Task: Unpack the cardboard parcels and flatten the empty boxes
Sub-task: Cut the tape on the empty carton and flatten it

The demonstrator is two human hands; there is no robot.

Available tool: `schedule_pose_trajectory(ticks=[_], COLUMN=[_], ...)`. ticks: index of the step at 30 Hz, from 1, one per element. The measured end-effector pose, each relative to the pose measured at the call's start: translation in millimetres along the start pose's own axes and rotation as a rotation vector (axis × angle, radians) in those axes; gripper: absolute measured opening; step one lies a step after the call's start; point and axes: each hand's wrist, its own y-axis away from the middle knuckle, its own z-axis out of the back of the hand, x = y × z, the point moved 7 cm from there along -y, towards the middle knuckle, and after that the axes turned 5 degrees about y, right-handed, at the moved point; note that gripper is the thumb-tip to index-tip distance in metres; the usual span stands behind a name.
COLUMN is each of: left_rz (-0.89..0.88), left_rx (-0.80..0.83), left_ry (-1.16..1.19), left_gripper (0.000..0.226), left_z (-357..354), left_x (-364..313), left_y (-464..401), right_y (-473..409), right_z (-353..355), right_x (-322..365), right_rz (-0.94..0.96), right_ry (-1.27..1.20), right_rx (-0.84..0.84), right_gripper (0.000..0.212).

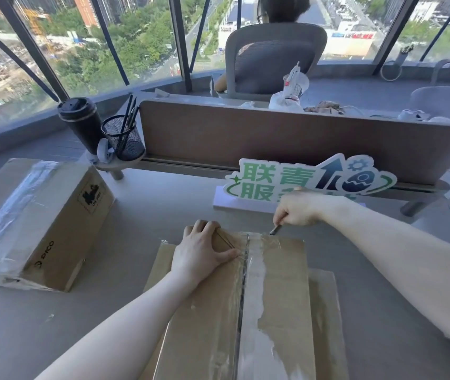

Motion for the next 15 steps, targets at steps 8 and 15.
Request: schedule_pose_trajectory(ticks=[8, 15], left_rz=[0.029, -0.04], left_rx=[-0.031, -0.005], left_ry=[0.015, 0.037], left_gripper=[0.072, 0.082], left_z=[-0.2, 4.6], left_x=[-4.1, -7.3], left_y=[-1.2, 7.8], right_y=[64.7, 53.4], right_z=[2.6, -16.2], right_x=[-17.4, 69.3], right_rz=[-0.295, -0.396], right_ry=[-0.235, -0.352], right_rx=[-0.351, -0.411], right_gripper=[0.02, 0.022])
